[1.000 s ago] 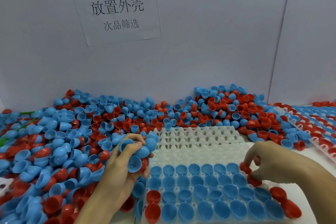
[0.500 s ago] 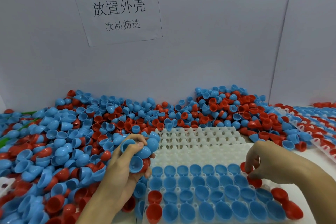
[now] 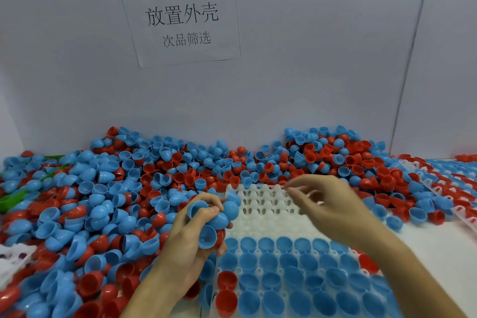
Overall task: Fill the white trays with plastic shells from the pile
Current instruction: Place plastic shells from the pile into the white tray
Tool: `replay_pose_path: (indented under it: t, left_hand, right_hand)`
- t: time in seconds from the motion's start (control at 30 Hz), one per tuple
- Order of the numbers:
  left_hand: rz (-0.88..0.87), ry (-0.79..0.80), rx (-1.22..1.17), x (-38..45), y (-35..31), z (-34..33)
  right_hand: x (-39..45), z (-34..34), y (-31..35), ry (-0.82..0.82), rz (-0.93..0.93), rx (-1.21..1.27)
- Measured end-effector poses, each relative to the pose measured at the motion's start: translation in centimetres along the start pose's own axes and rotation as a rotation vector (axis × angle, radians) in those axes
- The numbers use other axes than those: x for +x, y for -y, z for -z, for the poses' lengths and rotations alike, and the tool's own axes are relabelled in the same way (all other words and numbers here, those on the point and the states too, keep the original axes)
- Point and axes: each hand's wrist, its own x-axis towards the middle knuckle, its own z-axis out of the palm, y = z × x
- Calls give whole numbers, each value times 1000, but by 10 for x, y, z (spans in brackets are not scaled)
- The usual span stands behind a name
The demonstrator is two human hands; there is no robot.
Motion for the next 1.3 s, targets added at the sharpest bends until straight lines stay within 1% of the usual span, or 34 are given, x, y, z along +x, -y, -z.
replay_pose_path:
  t: [0.1,0.2,0.27,0.43,0.5,0.6,0.67,0.73,0.83,0.9,1.0,1.3]
  left_hand:
    - [-10,36,39,-1,0,0]
    - [-19,84,68,-2,0,3]
    - [-16,97,74,-2,-1,4]
    - [-35,160,96,-3,-2,3]
    - [-33,193,98,-4,-3,3]
    - [-3,262,85,-5,-3,2]
    - [7,275,82,-6,-2,2]
    - [3,249,52,-6,-2,1]
    - [-5,158,-40,-4,-3,1]
    - [7,89,-84,-3,-5,3]
    - [18,29,-112,-2,-8,5]
    - [28,-6,-124,-1,-8,6]
  right_hand:
    - [2,-39,34,86,8,240]
    - [-3,-66,43,98,10,286]
    - [-3,-72,41,71,-16,369]
    - [-5,-70,33,71,-138,697]
    - [-6,-71,33,44,-186,790]
    - [-3,-75,31,-7,-249,807]
    - [-3,-78,30,-29,-271,812]
    - [-3,-79,28,-66,-279,820]
    - [-2,-79,24,-124,-295,823]
    - [-1,-77,22,-142,-302,827]
    - [-2,-75,20,-145,-295,838]
    - [-1,-69,17,-119,-287,801]
